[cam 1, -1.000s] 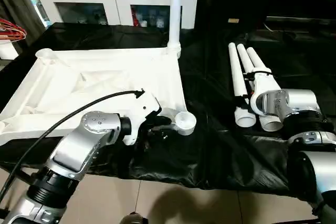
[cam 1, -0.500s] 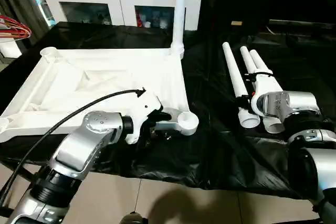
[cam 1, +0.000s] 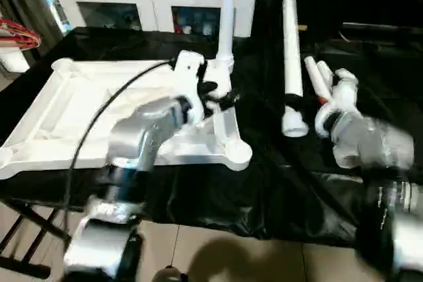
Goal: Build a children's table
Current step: Pick table leg
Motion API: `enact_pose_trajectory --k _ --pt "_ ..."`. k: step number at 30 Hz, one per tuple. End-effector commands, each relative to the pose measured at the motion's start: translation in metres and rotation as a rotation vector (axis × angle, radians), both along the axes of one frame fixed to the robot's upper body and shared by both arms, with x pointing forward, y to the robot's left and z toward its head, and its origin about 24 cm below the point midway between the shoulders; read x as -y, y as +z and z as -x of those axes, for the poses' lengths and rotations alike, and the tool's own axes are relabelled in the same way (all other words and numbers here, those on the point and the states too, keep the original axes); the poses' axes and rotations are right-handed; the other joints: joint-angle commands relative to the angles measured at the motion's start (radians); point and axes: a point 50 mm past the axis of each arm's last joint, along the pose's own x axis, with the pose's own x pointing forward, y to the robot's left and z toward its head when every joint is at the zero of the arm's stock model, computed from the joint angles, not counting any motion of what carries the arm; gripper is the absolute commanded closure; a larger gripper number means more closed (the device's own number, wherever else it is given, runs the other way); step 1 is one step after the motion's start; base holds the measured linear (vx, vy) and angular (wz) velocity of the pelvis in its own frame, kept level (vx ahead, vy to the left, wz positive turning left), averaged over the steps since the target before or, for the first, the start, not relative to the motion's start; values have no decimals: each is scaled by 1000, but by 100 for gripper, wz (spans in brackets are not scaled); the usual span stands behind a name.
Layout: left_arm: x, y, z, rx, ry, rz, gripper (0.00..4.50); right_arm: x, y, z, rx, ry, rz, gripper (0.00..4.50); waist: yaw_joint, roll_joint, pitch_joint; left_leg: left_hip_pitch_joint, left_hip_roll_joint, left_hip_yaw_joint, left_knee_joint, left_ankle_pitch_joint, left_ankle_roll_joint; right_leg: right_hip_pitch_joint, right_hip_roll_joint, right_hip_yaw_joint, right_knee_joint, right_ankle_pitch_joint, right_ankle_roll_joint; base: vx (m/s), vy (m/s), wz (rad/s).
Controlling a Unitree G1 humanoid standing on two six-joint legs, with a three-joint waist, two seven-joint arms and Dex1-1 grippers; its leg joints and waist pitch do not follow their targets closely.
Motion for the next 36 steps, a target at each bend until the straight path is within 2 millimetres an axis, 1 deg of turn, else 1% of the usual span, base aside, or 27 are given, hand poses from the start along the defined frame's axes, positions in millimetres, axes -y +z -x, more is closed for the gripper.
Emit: enact_pose_trajectory --k 1,2,3,4,5,7,8,9,10,11,12,15,16,18,19,22,23,24,25,26,27,28,29,30,31,35,36 --pt "3 7 -2 -28 -17 53 0 -4 26 7 160 70 -88 262 11 -20 -86 10 19 -3 -47 -68 83 63 -65 31 -66 -32 -226 0 0 0" --pt "5 7 -2 -43 -23 68 0 -6 26 14 179 99 -112 262 12 -21 -87 10 20 -5 -48 -75 81 62 -68 30 -64 -48 -225 0 0 0" --pt "5 7 -2 -47 -24 73 0 -6 26 16 180 103 -112 262 12 -21 -86 11 20 -5 -50 -79 83 63 -66 30 -69 -62 -219 0 0 0" --pt "7 10 -3 -82 -32 116 0 -10 27 24 197 136 -114 262 12 -24 -83 12 22 -5 -52 -93 75 60 -69 30 -73 -104 -211 0 0 0" --pt "9 15 -2 -94 -51 152 0 -11 30 33 218 173 -147 262 19 -19 -81 16 21 -4 -52 -110 63 58 -69 32 -77 -145 -198 0 0 0" --pt "10 16 -3 -101 -56 169 0 -11 32 38 236 192 -162 262 21 -20 -78 16 22 -7 -58 -140 46 56 -72 32 -86 -219 -176 0 0 0" --pt "12 20 -3 -111 -64 206 0 -13 35 45 255 231 -176 262 20 -24 -75 15 21 -6 -60 -148 37 55 -71 32 -90 -249 -161 0 0 0" --pt "12 21 -3 -114 -67 214 0 -14 35 46 258 238 -177 262 20 -24 -75 15 21 -6 -60 -148 37 55 -71 32 -90 -249 -161 0 0 0" --pt "14 23 -2 -125 -77 245 0 -15 36 51 266 268 -183 262 20 -25 -71 13 20 -7 -61 -149 33 55 -72 33 -93 -266 -146 0 0 0" --pt "15 25 -2 -129 -89 265 0 -18 37 54 268 292 -187 262 20 -29 -70 12 19 -6 -61 -145 35 55 -72 33 -93 -263 -144 0 0 0" --pt "17 27 0 -130 -107 280 0 -19 37 57 268 309 -189 262 20 -26 -70 11 20 -8 -62 -143 35 53 -73 33 -94 -270 -137 0 0 0" --pt "22 33 4 -133 -153 314 0 -23 37 66 257 352 -183 262 19 -28 -67 10 19 -10 -64 -136 34 52 -73 33 -95 -273 -127 0 0 0" --pt "24 34 5 -137 -163 319 0 -25 37 68 255 368 -188 262 20 -24 -66 9 21 -10 -65 -133 32 51 -73 34 -96 -266 -125 0 0 0" --pt "24 34 6 -140 -169 322 0 -27 37 69 253 379 -192 262 18 -25 -65 8 20 -10 -66 -135 32 51 -72 33 -96 -261 -126 0 0 0" --pt "26 33 7 -146 -175 320 0 -31 37 72 252 405 -191 262 17 -23 -63 8 21 -11 -68 -140 29 51 -74 33 -98 -268 -125 0 0 0" --pt "28 35 10 -158 -198 344 0 -37 37 76 249 437 -180 262 16 -20 -64 8 20 -11 -69 -139 27 52 -72 33 -100 -255 -117 0 0 0" --pt "29 36 11 -162 -207 355 0 -40 36 77 247 450 -167 262 20 -8 -68 9 21 -13 -69 -133 23 53 -73 32 -99 -235 -123 0 0 0" --pt "30 37 12 -164 -213 362 0 -42 36 78 245 458 -157 262 18 -12 -69 9 23 -14 -69 -124 23 55 -71 31 -96 -196 -133 0 0 0" --pt "32 37 13 -177 -216 361 0 -44 34 77 237 456 -122 262 20 -10 -71 8 22 -14 -68 -116 24 56 -71 30 -93 -177 -139 0 0 0" --pt "32 37 13 -179 -215 357 27 -45 34 77 234 452 -107 262 19 -10 -72 6 23 -15 -67 -101 26 56 -71 30 -90 -139 -151 0 0 0" --pt "32 36 12 -186 -197 351 34 -47 34 76 233 448 -79 262 19 -8 -74 6 24 -15 -66 -97 27 57 -71 29 -88 -115 -158 0 0 0" --pt "32 34 10 -194 -167 343 34 -49 34 74 231 439 -44 262 20 -8 -73 6 22 -14 -66 -100 28 58 -71 29 -89 -114 -159 0 0 0" --pt "32 34 10 -195 -165 342 40 -49 34 74 230 438 -41 262 21 -8 -74 6 24 -15 -66 -101 26 58 -72 29 -89 -115 -157 0 0 0" --pt "32 33 8 -190 -135 328 40 -51 34 72 230 433 -10 262 21 -10 -73 6 22 -13 -67 -108 25 60 -72 29 -92 -131 -152 0 0 0" --pt "31 33 6 -186 -112 321 70 -52 34 71 232 430 11 262 21 -10 -74 6 23 -14 -67 -110 23 59 -73 29 -92 -138 -150 0 0 0" --pt "26 29 2 -180 9 271 82 -66 29 61 206 358 142 262 19 -11 -74 6 25 -17 -71 -120 6 58 -74 29 -95 -173 -127 0 0 0" --pt "26 28 3 -162 50 239 108 -73 29 59 206 346 186 263 16 -9 -74 6 25 -17 -72 -122 -2 58 -73 29 -94 -174 -121 0 0 0"
